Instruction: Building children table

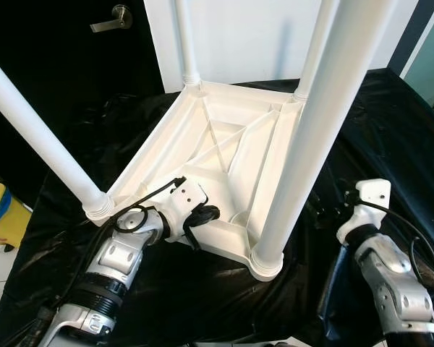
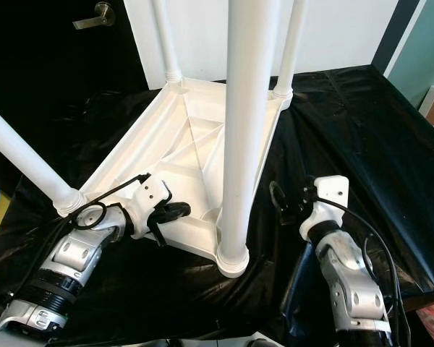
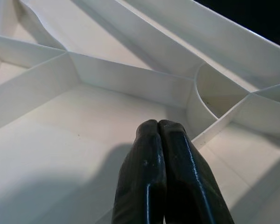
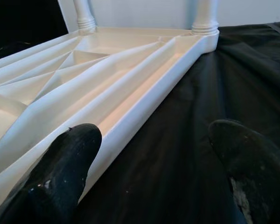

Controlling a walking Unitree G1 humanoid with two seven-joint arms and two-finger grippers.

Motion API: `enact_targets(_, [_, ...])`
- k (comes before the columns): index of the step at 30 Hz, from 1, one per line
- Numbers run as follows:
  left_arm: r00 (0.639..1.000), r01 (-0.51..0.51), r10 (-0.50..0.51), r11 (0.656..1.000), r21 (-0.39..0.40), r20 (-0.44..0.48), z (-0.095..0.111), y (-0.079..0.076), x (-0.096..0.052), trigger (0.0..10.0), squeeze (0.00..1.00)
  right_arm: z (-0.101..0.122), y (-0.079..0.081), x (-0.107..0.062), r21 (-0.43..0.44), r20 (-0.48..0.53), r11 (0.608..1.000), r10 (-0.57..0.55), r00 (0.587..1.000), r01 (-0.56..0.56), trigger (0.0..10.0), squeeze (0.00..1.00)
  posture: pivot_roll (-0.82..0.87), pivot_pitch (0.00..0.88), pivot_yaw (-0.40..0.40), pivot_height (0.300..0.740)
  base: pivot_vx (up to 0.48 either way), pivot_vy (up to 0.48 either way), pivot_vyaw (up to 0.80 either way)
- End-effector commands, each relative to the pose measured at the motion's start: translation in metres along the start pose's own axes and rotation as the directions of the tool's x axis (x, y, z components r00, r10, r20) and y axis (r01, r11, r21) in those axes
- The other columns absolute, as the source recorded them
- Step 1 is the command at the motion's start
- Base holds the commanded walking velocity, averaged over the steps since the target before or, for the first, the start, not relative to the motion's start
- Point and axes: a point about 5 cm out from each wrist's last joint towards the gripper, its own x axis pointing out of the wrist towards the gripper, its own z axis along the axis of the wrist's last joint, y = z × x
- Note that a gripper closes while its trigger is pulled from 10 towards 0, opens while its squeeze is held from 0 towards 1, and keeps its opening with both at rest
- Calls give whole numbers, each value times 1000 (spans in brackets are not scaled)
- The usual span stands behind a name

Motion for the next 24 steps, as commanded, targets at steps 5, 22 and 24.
enact_targets(5, [992, -127, 128, 989, -76, 6, -4, 6, -9, 10000, 0, 8, 0, -20, 7, -11, 996, 90, 996, -90, 10000, 1000, -108, 107, 26, 740, 0, 0, 0])
enact_targets(22, [975, -215, 217, 975, -61, 40, 8, 21, -37, 10000, 0, 35, -4, -68, 28, -278, 782, 604, 747, -622, 10000, 0, -112, 99, 2, 740, 0, 0, 0])
enact_targets(24, [975, -215, 217, 975, -61, 40, 8, 21, -37, 10000, 0, 35, -4, -68, 28, -278, 782, 604, 747, -622, 10000, 0, -112, 99, 2, 740, 0, 0, 0])
